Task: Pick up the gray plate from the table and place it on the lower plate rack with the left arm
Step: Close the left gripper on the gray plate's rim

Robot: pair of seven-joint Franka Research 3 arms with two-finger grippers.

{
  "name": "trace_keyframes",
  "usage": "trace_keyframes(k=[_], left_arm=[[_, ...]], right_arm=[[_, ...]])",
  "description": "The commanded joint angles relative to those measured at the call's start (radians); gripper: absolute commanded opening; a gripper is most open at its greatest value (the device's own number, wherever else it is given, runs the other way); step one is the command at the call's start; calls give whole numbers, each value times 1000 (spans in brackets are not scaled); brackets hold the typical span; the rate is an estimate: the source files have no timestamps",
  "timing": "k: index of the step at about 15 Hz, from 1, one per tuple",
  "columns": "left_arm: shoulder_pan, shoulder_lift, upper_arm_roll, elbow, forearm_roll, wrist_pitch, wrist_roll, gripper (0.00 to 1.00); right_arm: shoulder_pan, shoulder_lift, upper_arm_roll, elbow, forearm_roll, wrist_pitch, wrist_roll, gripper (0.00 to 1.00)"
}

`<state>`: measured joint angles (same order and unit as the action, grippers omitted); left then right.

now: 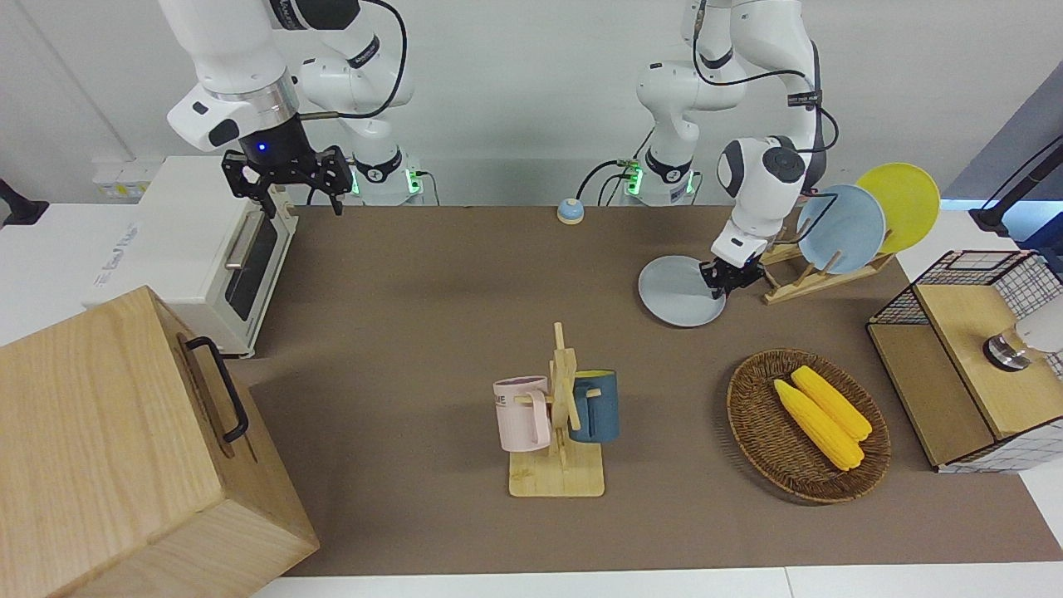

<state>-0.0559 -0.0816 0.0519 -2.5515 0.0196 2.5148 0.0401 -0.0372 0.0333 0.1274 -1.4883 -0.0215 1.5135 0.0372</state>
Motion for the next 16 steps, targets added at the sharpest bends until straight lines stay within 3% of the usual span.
trace_keyframes(k=[1,10,16], left_arm=[[4,2,-1,-21,13,19,-5,0],[7,-10,0,-13,13,-11,-3,0],[7,-53,0,55,11,-144,-8,0]], right_arm=[[-23,10,21,22,-3,-16,15,983],[-21,10,21,22,-3,-16,15,983],[-23,10,21,22,-3,-16,15,983]])
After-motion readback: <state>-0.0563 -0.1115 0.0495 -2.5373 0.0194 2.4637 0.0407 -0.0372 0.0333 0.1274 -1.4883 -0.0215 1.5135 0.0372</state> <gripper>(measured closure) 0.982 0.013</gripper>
